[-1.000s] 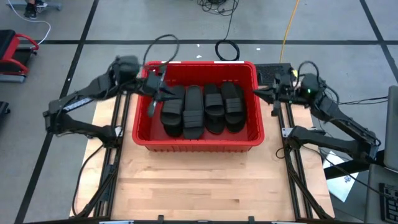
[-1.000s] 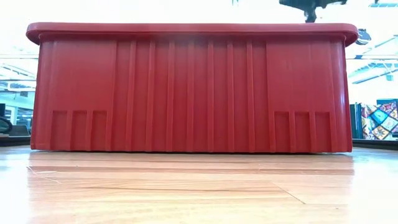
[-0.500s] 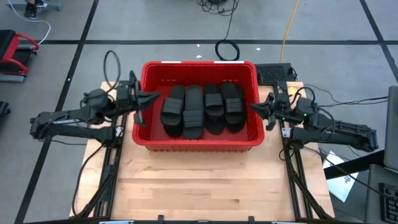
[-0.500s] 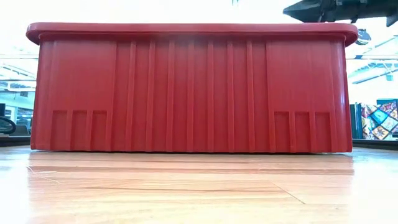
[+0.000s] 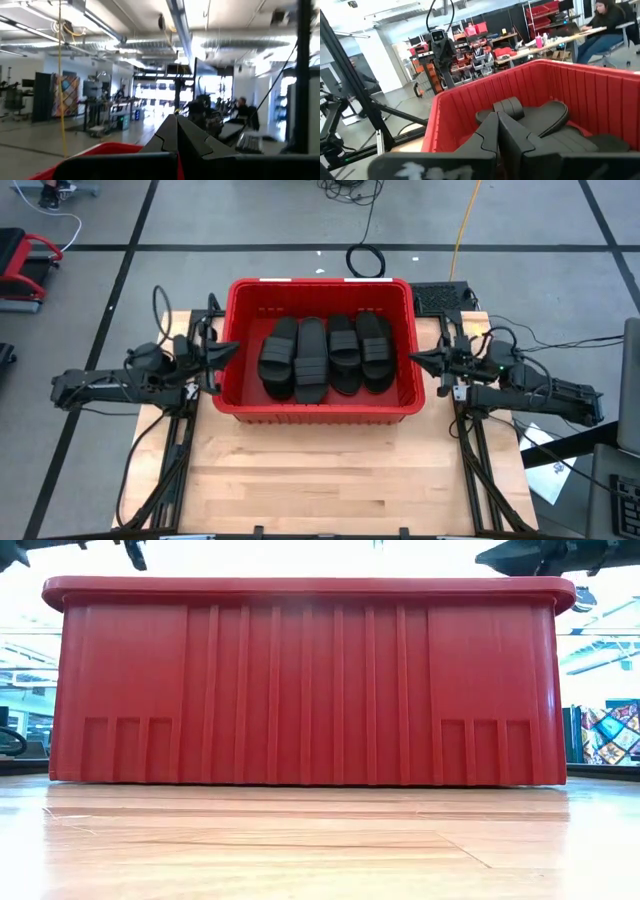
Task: Pick and place slides into bin
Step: Return to Home Position
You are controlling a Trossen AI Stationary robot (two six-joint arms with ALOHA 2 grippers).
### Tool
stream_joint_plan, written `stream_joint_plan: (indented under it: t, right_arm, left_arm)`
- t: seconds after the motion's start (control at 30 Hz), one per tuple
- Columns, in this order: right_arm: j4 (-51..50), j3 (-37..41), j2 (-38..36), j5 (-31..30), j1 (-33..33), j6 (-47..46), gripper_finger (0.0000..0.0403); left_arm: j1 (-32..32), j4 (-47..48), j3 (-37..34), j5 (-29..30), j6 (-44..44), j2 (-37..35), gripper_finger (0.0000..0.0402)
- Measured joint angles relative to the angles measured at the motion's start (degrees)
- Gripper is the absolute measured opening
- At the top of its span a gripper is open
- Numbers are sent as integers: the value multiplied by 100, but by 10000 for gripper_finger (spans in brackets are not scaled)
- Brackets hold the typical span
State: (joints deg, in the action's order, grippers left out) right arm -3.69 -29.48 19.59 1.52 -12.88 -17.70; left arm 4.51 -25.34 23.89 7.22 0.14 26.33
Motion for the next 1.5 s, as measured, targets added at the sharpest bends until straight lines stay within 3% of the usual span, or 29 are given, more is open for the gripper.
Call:
stream_joint_plan:
  t: [0.17, 0.57, 0.83, 1.13, 1.5]
  right_arm:
    - [-470, 23, 33, 0, -2, -175, 0]
    - [-294, 617, -381, -24, -2, -409, 0]
    - [489, 925, -483, -9, -2, -551, 0]
    - [565, 925, -483, 602, -2, -415, 0]
    - [562, 925, -483, 771, -2, -561, 0]
  left_arm:
    - [-4, -46, -374, -95, -185, -572, 0]
    - [0, 435, -591, 187, -207, -1271, 0]
    - [0, 457, -591, 249, -354, -1327, 0]
    - [-1, 455, -591, 450, -917, -1327, 1]
    - [0, 447, -589, 449, -924, -1322, 17]
